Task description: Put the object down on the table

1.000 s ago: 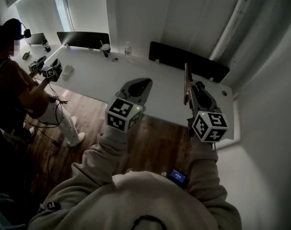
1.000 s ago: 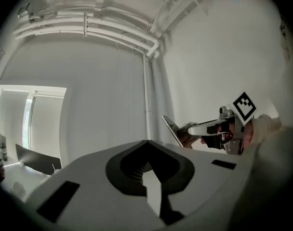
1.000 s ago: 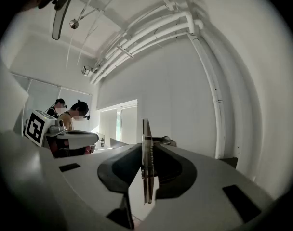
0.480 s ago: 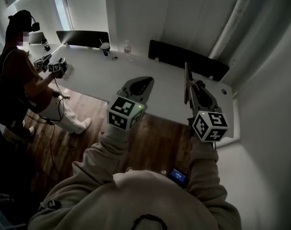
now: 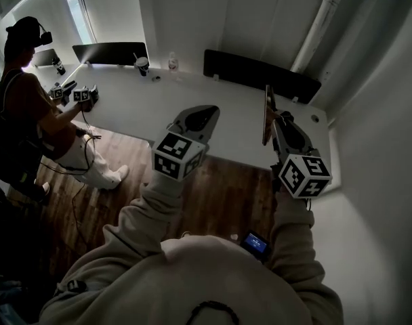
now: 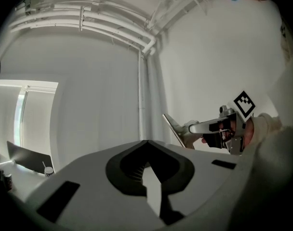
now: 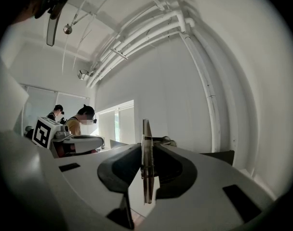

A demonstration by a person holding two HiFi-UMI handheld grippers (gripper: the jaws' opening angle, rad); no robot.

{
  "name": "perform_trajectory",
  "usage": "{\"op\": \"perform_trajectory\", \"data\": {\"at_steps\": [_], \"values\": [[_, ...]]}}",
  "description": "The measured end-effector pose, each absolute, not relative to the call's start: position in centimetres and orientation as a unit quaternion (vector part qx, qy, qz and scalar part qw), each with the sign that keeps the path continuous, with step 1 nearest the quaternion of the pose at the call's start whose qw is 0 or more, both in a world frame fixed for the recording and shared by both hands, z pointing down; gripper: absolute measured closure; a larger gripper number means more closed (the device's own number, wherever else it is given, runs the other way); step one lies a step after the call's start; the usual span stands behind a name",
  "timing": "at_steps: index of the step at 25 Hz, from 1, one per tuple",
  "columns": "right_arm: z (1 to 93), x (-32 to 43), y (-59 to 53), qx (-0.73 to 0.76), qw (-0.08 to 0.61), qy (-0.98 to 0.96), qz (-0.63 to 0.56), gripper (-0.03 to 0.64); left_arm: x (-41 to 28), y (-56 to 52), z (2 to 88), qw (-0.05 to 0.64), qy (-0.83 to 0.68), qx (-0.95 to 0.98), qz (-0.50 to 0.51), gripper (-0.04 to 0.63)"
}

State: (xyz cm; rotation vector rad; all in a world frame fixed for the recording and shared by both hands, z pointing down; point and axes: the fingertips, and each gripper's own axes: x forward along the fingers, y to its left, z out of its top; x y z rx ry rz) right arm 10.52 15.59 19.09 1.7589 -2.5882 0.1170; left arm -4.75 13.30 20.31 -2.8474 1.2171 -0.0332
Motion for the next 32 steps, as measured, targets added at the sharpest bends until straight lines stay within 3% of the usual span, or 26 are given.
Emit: {"op": "perform_trajectory", "data": {"at_steps": [14, 22, 32], "values": [[25.1, 18.8, 12.8, 0.571, 0.029, -0.816, 0.083, 0.525, 2.6, 8.3, 23.9, 0.007, 0.354, -0.935, -0.031, 0.592], [28.5, 19.8, -0.7, 0.577, 0.066, -0.807, 0.112, 0.525, 3.5, -6.3, 25.4, 0.000, 0.362, -0.932, -0.021, 0.591], [23.1, 20.6, -17.0, 0.609, 0.052, -0.789, 0.068, 0.525, 2.3, -22.1, 24.5, 0.005, 0.352, -0.936, -0.023, 0.591]]}}
